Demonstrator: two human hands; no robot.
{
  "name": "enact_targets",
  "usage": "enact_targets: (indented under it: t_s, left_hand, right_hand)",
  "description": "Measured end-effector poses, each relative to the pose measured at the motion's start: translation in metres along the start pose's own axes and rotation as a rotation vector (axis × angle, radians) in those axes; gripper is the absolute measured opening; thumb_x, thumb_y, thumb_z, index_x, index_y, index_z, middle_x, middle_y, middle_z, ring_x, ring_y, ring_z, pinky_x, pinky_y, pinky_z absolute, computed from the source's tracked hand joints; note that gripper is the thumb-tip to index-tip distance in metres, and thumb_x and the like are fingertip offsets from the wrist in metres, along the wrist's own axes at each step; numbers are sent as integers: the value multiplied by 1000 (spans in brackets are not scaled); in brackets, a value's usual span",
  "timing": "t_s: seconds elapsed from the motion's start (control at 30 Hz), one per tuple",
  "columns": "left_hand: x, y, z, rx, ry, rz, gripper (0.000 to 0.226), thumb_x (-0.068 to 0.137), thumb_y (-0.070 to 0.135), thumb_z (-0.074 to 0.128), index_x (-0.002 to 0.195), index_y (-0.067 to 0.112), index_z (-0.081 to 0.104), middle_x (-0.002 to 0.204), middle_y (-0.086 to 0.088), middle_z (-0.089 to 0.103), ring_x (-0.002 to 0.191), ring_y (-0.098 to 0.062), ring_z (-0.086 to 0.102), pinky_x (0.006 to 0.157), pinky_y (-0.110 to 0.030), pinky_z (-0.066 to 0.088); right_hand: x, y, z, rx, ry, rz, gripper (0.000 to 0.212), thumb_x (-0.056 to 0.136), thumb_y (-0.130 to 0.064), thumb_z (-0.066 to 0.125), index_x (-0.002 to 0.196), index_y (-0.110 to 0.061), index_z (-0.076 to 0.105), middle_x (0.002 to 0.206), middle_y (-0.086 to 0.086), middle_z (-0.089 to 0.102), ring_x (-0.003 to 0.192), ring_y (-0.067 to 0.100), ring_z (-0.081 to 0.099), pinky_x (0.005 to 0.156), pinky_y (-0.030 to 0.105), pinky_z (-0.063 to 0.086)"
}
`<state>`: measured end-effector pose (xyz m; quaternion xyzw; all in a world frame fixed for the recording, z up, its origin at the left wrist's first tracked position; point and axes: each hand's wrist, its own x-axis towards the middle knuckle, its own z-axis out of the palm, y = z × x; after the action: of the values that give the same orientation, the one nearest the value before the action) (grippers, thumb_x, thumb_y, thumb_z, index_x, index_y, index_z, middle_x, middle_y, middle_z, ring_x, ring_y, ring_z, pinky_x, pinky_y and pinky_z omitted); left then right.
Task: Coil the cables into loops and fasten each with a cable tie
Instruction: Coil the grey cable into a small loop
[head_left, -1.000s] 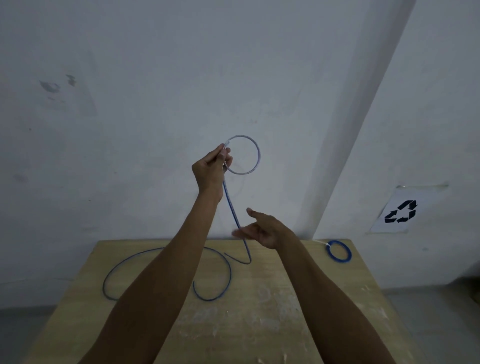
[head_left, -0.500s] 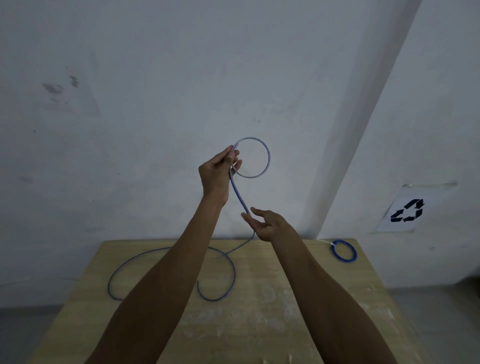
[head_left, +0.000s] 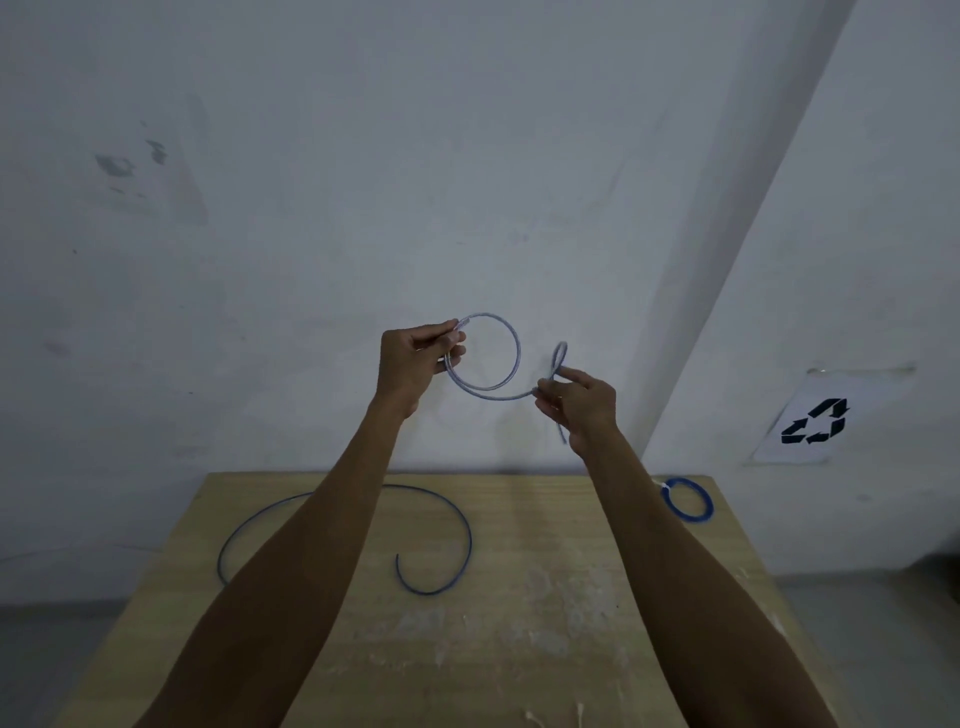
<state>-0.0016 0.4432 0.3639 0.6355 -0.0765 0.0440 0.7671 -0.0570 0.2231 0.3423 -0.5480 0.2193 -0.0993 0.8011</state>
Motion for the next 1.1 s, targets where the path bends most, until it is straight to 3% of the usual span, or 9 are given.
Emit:
enact_targets:
  t_s: [0.27,0.37,0.5,0.7,0.97,1.1]
  left_hand:
    - [-7,9,3,132,-184,-22,27,91,-1,72,118,-5,72,102,-20,77,83,-23,76,82,-32,63]
    - [-9,10,5,146,-220,-26,25,91,0,73,116,-1,74,99,-17,78,82,-22,76,81,-32,63]
    - [-11,11,6,175,-245,-16,25,92,2,72,118,0,74,99,-15,78,82,-21,76,79,-30,62]
    - [-9,13,5,239,-234,23,25,94,5,72,118,3,75,101,-14,79,88,-25,78,87,-39,63]
    - [-9,8,8,326,-279,59,20,93,4,73,111,7,78,97,-14,79,86,-27,78,84,-42,61]
    - [-9,7,12,343,-277,96,21,92,4,73,112,5,78,96,-14,79,87,-29,78,84,-43,62]
  right_hand:
    - [-8,-8,1,-196,-190,-226,38,88,12,65,122,-6,68,104,15,75,88,24,73,84,38,61]
    - [-14,-10,0,-242,-276,-263,36,92,7,64,124,-8,68,112,9,76,94,24,75,81,33,60]
    - [-20,-12,-4,-282,-337,-313,37,94,7,59,129,-7,66,119,10,74,98,26,75,83,32,59]
    - [-24,-11,-12,-311,-438,-352,40,98,1,61,136,-12,63,119,13,74,95,29,75,83,34,61]
    - [-24,-9,-8,-272,-349,-416,30,93,-4,71,122,-1,70,108,20,75,84,32,75,84,44,59]
    - [-22,-11,-6,-229,-345,-426,33,95,0,68,125,-12,67,108,16,76,84,29,75,84,41,61]
